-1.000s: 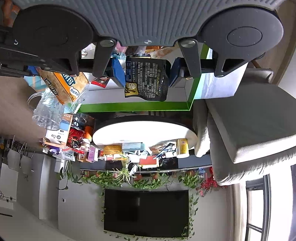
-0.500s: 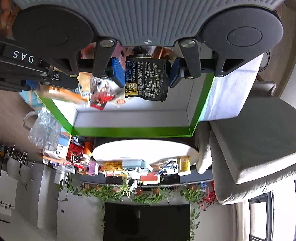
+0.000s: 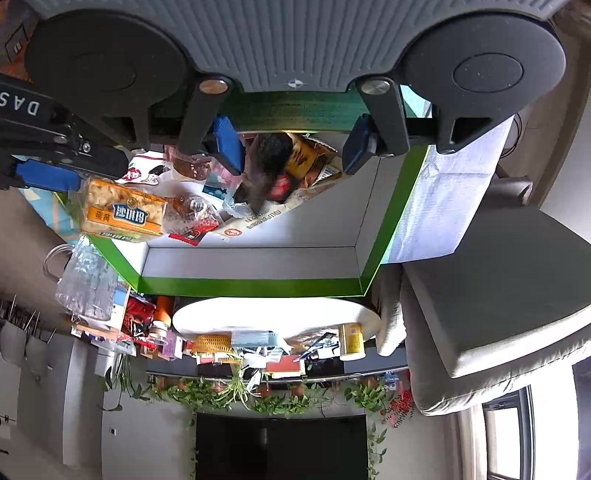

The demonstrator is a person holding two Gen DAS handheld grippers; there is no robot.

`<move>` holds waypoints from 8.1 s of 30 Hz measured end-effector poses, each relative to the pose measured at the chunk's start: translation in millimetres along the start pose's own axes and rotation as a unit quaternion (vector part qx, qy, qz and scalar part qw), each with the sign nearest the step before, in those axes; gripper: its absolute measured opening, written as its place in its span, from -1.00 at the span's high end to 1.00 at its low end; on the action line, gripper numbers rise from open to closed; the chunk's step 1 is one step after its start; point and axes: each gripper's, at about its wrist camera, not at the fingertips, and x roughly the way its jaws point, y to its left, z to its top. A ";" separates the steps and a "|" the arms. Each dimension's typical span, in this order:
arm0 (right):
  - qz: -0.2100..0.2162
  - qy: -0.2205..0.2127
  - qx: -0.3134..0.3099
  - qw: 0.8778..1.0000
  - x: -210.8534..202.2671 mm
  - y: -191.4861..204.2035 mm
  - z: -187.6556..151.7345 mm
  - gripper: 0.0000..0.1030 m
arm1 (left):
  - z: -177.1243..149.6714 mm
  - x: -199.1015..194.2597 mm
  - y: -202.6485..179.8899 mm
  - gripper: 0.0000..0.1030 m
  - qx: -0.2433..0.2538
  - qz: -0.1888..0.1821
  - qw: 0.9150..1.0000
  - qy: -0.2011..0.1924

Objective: Organize snacks
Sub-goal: 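Lower the black wrapper and biscuit pack into the box and open both tools, then move both open tools back to the snack pile, then grasp the tan buckwheat snack bag with the left tool while the right tool grasps a silver foil bag, then lift and carry the tan bag and silver foil bag over the green box, then lower both bags into the box and open both tools, then move both open tools back to the remaining snacks on the cloth, then grasp the red-black wrapper with the left tool while the right tool grasps a clear dark-candy bag, then lift and carry the red-black wrapper and candy bag over the green box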

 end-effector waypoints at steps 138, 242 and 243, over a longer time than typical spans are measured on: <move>0.074 -0.073 -0.023 0.994 -12.6 14.8 31.3 0.24 | 51.3 4.6 1.2 0.79 -0.002 0.006 0.998 -0.066; 0.043 0.100 -0.026 0.994 -32.6 54.6 -66.2 0.24 | -115.7 -89.3 32.3 0.53 0.124 -0.213 0.969 0.022; 0.043 0.095 -0.025 0.994 -35.2 54.5 -65.2 0.24 | -113.6 -90.9 31.7 0.53 0.115 -0.214 0.970 0.015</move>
